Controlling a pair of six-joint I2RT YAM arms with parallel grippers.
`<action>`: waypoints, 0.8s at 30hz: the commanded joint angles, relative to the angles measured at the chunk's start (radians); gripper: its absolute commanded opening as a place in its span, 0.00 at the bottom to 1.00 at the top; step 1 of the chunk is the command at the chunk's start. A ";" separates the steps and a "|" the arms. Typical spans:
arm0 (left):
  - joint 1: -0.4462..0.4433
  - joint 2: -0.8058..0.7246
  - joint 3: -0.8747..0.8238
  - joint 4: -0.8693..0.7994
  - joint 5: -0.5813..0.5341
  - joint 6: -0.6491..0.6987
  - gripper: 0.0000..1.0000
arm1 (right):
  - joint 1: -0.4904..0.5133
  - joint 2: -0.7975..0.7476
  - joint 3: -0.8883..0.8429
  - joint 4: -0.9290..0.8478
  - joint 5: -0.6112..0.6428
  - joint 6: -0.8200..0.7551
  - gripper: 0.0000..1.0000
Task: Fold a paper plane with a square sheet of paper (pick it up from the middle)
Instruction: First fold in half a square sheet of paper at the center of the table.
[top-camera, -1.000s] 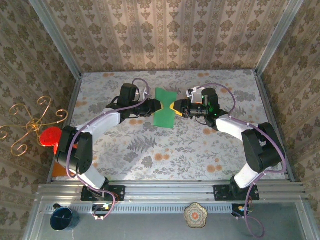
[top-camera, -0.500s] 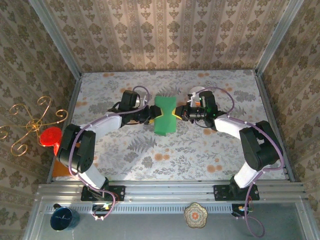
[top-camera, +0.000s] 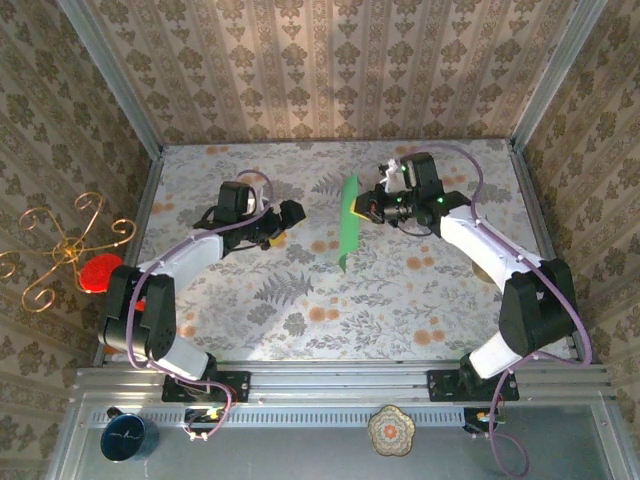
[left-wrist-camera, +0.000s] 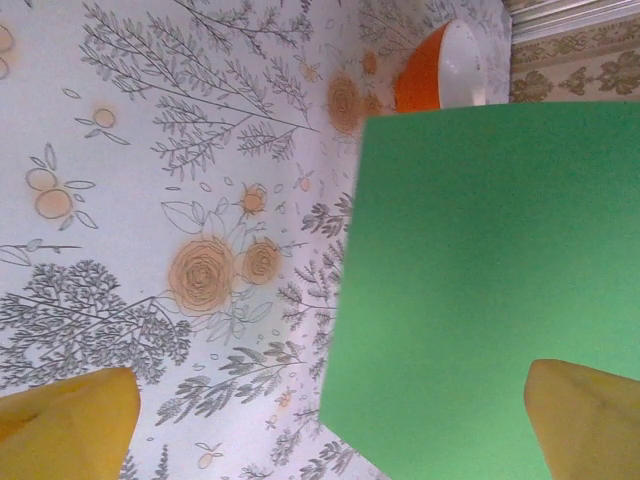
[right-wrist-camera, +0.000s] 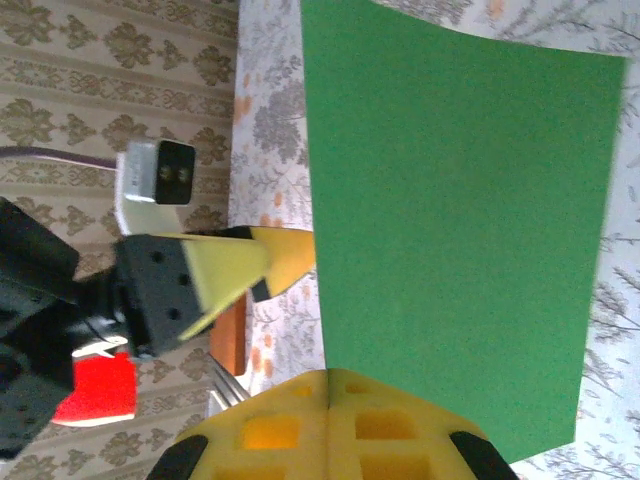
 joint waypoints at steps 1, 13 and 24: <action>0.001 -0.024 0.019 -0.064 -0.057 0.050 1.00 | 0.037 0.041 0.098 -0.175 0.027 -0.013 0.02; 0.008 -0.047 -0.083 -0.027 -0.117 0.015 0.98 | 0.102 0.254 -0.016 0.176 -0.037 0.133 0.03; -0.108 0.024 -0.037 -0.168 -0.236 0.076 0.91 | 0.089 0.328 -0.136 0.262 -0.004 0.063 0.05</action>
